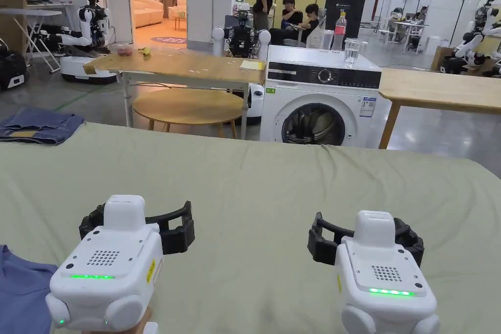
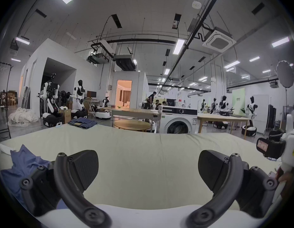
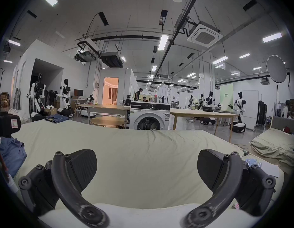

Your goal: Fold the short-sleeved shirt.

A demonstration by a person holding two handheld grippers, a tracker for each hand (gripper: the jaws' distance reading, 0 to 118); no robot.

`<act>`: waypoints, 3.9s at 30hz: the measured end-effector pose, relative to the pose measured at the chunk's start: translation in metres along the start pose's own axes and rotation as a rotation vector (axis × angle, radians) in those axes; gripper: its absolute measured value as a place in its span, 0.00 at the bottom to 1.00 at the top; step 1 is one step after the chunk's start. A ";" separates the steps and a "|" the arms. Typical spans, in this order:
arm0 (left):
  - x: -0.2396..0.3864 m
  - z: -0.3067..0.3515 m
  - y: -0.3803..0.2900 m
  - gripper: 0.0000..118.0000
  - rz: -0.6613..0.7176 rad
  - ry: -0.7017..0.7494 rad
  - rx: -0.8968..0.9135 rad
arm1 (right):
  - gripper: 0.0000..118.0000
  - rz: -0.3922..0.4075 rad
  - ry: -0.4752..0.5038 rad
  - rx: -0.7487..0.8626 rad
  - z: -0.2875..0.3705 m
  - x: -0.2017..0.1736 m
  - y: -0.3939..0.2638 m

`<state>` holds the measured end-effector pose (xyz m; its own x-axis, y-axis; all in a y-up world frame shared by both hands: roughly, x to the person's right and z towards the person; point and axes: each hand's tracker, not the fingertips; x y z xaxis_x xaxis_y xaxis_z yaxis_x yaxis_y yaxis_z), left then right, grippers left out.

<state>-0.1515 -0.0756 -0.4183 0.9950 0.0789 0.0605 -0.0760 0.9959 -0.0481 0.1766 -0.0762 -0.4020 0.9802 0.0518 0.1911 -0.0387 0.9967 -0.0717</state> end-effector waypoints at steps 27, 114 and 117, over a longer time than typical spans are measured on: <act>-0.002 0.003 0.003 1.00 -0.103 0.046 -0.037 | 1.00 -0.028 0.003 -0.028 0.003 0.000 -0.006; -0.276 0.041 -0.017 0.64 0.216 0.202 -0.936 | 0.00 0.034 0.491 -0.188 0.031 -0.188 -0.017; -0.277 0.028 -0.038 0.69 0.221 0.269 -0.993 | 0.00 0.031 0.485 -0.208 0.027 -0.182 -0.020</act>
<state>-0.4262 -0.1338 -0.4053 0.9562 0.1206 -0.2666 -0.2916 0.4683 -0.8340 -0.0059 -0.1035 -0.4088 0.9583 -0.0033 -0.2856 -0.0779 0.9590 -0.2723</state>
